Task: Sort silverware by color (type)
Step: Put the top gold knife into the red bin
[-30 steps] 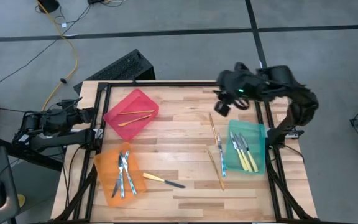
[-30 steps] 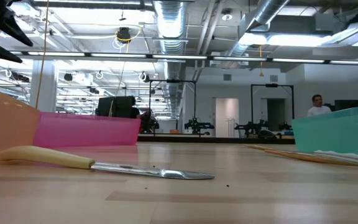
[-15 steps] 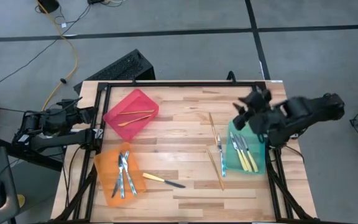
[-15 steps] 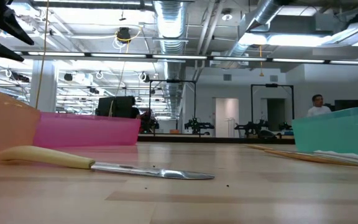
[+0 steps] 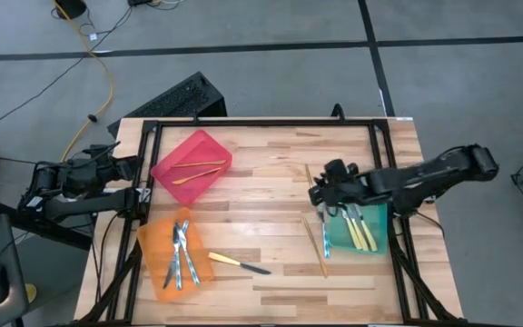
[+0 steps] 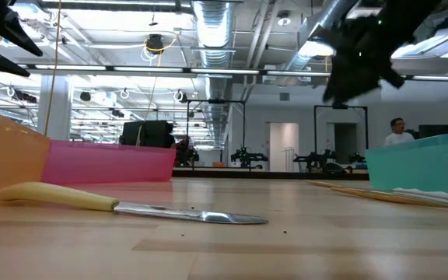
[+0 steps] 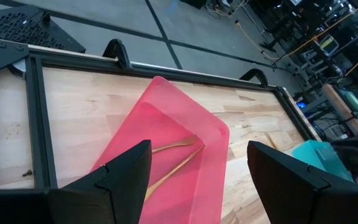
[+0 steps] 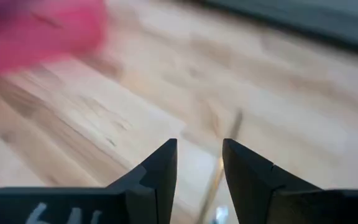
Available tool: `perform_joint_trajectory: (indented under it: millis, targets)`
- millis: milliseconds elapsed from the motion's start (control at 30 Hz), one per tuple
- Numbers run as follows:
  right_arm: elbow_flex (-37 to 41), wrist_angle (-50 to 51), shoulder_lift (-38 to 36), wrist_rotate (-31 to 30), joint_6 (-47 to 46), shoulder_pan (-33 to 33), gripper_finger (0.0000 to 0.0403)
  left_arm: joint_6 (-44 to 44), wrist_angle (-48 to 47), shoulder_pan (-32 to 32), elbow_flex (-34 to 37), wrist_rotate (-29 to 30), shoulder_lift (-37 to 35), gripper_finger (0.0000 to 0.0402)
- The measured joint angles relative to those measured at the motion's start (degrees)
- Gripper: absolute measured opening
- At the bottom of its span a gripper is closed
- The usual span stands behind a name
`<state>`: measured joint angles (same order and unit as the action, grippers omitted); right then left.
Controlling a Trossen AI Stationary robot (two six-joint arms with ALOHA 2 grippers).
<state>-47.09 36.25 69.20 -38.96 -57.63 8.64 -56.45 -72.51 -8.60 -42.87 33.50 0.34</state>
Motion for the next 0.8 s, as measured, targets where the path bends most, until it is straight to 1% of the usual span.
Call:
perform_joint_trajectory:
  millis: [167, 267, 400, 467, 600, 800]
  targets:
    - [0.0, -0.9, 6.4, 11.0, -1.0, -6.2, 0.0141, 0.1, 0.0, 0.0, 0.0, 0.4, 0.0, 0.0247]
    - [-0.1, -1.8, 9.1, 15.4, -1.0, -9.2, 0.0141, 0.1, 0.0, 0.0, 0.0, 0.4, 0.0, 0.0247]
    - [-1.9, -0.5, 12.4, 16.5, -0.3, -11.8, 0.0141, -0.1, 0.0, 0.0, 0.0, 0.5, 0.0, 0.0247]
    - [-3.4, -0.1, 13.7, 16.6, 1.5, -12.8, 0.0141, -0.1, 0.0, 0.0, 0.0, 0.6, 0.0, 0.0247]
    - [-7.2, 0.8, 17.4, 18.8, 6.2, -14.5, 0.0141, -0.2, 0.0, 0.0, 0.0, 0.6, 0.0, 0.0247]
    - [-14.8, 9.7, 25.0, 19.9, 9.5, -17.6, 0.0141, -0.2, 0.0, 0.0, 0.0, 1.3, 0.0, 0.0247]
